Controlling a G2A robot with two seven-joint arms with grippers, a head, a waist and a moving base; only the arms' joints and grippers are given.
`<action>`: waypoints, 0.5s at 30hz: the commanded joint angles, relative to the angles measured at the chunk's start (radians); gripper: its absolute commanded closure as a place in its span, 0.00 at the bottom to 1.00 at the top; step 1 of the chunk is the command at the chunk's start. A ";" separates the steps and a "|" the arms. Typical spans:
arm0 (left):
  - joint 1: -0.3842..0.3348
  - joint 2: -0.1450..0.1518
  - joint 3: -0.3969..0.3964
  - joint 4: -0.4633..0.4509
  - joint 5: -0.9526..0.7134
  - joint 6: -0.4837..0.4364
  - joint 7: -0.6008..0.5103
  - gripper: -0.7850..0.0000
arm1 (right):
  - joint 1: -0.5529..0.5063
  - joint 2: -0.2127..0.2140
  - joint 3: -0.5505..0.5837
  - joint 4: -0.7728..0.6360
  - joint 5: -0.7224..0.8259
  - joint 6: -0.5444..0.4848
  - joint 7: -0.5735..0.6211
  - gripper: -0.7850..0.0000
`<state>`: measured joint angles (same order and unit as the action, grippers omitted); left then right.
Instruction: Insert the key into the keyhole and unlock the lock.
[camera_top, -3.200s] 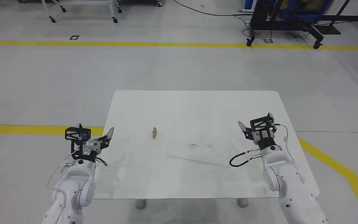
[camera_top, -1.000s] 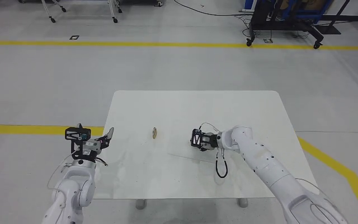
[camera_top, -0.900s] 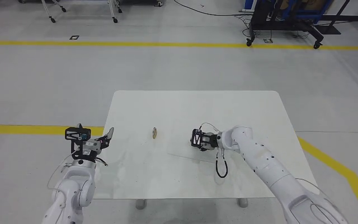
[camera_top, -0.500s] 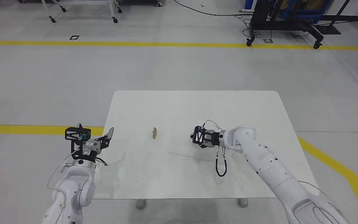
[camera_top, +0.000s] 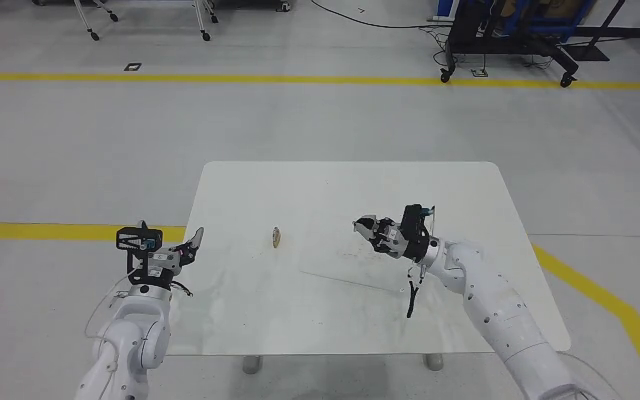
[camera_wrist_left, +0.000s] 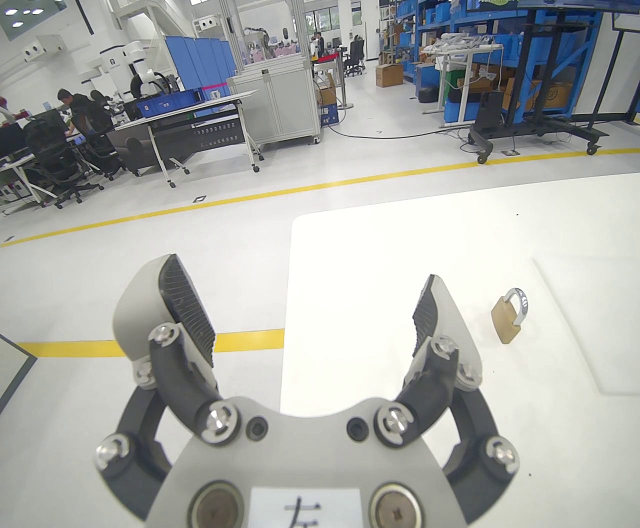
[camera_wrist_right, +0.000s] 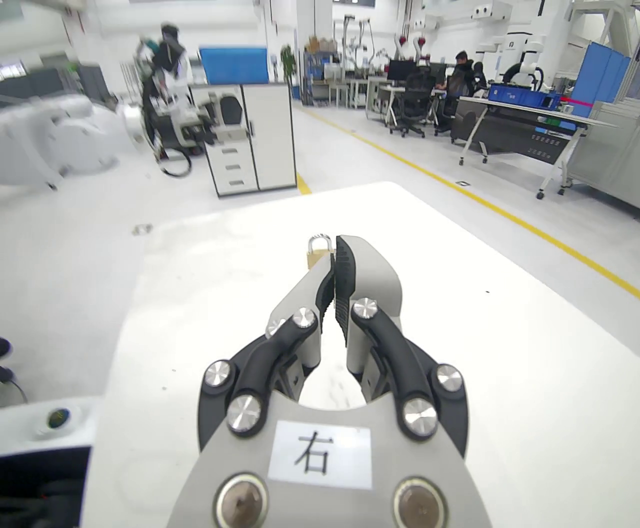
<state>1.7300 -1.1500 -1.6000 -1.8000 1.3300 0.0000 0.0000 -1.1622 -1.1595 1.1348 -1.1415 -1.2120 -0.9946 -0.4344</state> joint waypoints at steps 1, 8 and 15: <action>0.000 0.000 0.000 0.000 0.000 0.000 0.000 0.00 | -0.010 0.005 -0.013 -0.003 0.067 -0.018 -0.018 1.00; 0.000 0.000 0.000 0.000 0.000 0.000 0.000 0.00 | -0.019 0.012 -0.027 -0.013 0.096 -0.018 -0.031 1.00; 0.000 0.000 0.000 0.000 0.000 0.000 0.000 0.00 | -0.019 0.012 -0.027 -0.013 0.096 -0.018 -0.031 1.00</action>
<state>1.7300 -1.1500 -1.6000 -1.8000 1.3300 0.0000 0.0000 -1.1814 -1.1476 1.1075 -1.1547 -1.1159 -1.0123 -0.4656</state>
